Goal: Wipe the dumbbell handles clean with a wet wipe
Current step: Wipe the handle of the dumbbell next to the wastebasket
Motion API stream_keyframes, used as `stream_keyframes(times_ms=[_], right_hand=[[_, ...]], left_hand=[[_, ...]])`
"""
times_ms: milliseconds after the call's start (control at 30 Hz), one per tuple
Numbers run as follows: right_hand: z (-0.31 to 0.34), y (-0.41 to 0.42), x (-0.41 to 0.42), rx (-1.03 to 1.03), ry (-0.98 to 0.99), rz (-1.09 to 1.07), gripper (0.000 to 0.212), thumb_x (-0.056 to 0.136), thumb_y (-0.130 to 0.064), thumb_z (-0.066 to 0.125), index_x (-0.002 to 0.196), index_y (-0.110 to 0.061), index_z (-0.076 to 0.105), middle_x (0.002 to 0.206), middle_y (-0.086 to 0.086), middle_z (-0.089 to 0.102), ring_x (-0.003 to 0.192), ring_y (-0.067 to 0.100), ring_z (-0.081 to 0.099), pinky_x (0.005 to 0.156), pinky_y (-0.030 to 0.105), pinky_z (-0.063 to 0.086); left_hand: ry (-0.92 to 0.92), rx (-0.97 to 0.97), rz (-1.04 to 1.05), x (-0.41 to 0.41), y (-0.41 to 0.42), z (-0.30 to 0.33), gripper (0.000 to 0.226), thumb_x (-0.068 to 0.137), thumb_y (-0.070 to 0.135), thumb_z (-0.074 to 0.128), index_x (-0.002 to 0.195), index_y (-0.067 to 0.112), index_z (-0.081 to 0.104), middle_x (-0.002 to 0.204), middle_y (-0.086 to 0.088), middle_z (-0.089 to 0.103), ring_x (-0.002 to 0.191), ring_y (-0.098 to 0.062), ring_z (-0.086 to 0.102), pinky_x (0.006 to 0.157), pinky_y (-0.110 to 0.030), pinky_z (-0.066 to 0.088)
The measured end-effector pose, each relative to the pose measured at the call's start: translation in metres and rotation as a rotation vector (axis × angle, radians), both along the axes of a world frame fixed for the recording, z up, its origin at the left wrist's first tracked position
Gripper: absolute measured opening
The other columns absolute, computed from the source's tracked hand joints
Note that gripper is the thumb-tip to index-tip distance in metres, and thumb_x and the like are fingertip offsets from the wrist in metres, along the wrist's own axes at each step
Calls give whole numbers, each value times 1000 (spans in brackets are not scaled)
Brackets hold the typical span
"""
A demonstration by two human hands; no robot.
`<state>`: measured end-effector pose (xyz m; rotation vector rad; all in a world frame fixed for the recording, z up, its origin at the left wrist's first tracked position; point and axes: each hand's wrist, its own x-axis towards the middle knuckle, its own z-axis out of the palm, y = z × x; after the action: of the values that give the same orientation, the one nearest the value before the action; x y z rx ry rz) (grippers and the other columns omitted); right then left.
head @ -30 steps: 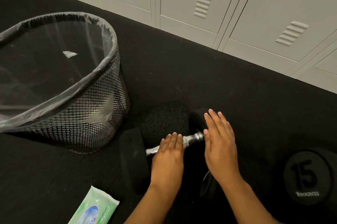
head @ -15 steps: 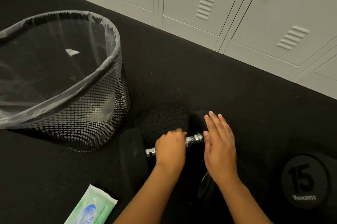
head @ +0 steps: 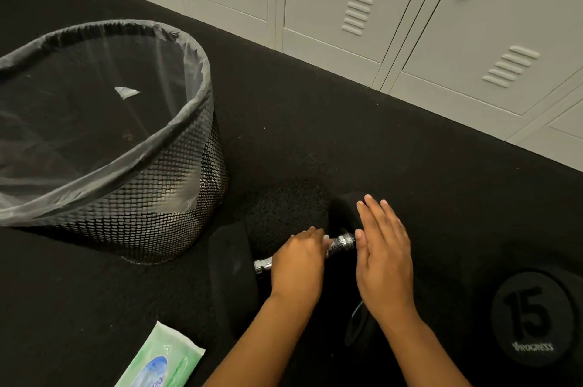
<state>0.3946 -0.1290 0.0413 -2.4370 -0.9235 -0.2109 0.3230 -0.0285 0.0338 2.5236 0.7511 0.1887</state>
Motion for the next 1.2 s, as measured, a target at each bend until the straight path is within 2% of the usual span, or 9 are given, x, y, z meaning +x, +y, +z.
stream_keyframes(times_ms=[233, 300, 433, 567, 767, 900, 1000, 1067, 1200], right_hand=[[-2, 0, 1, -18, -6, -7, 46, 94, -27, 28, 135, -11, 44, 143, 1, 38, 136, 13, 22, 109, 39, 22], [-1, 0, 0, -16, -16, -8, 46, 94, -26, 28, 134, -10, 45, 142, 3, 41, 136, 15, 24, 108, 41, 25], [0, 1, 0, -14, -13, -16, 46, 94, -25, 28, 133, -9, 45, 141, 4, 42, 135, 15, 25, 107, 42, 25], [-1, 0, -1, -16, -11, -14, 46, 94, -26, 28, 134, -10, 44, 142, 3, 41, 136, 14, 23, 107, 41, 25], [0, 1, -1, -9, -12, -14, 46, 94, -25, 27, 134, -10, 44, 142, 1, 40, 136, 13, 23, 108, 40, 23], [0, 0, -2, -4, -19, -14, 45, 94, -25, 28, 134, -10, 44, 142, 3, 41, 136, 15, 24, 109, 36, 20], [-1, 1, -1, -3, -21, -12, 45, 94, -24, 29, 134, -9, 45, 141, 4, 42, 135, 16, 25, 109, 34, 19], [-1, 1, -1, -11, -18, -17, 45, 95, -25, 28, 134, -10, 45, 142, 3, 42, 136, 15, 25, 109, 36, 21], [0, 1, -2, -22, -9, -22, 46, 94, -27, 27, 134, -11, 45, 142, 2, 41, 136, 14, 24, 109, 40, 23]], left_hand=[[-104, 198, -60, -18, -8, -16, 24, 82, 24, 55, 88, 12, 75, 92, -5, 73, 85, -16, 70, 73, -30, 57], [-106, 207, -48, -12, -5, -11, 9, 75, 23, 74, 75, 15, 73, 76, -2, 72, 66, -15, 70, 55, -25, 54], [-45, 182, -9, 1, 3, -3, 30, 60, 28, 87, 54, 21, 58, 46, 3, 56, 35, -10, 53, 36, -16, 27], [-83, 197, -78, -16, -2, -12, 13, 68, 19, 81, 76, 19, 70, 79, 2, 72, 66, -11, 69, 54, -22, 54], [197, 100, 11, 9, 10, 16, 27, 98, 34, 41, 98, 18, 63, 94, -4, 66, 88, -24, 63, 68, -31, 44], [39, 174, -50, -8, 0, 4, 18, 64, 23, 85, 73, 20, 70, 71, 1, 70, 61, -13, 67, 49, -22, 49], [-90, 207, -112, -24, -9, -10, 17, 79, 21, 61, 86, 16, 75, 92, -1, 73, 84, -13, 70, 71, -25, 56], [-121, 80, -98, -30, -8, -4, 37, 84, 28, 40, 89, 19, 75, 92, 3, 73, 85, -9, 70, 69, -22, 56], [-205, -180, 44, -43, -18, 22, 27, 89, 37, 47, 90, 28, 73, 80, 18, 71, 73, 4, 65, 61, -14, 51]])
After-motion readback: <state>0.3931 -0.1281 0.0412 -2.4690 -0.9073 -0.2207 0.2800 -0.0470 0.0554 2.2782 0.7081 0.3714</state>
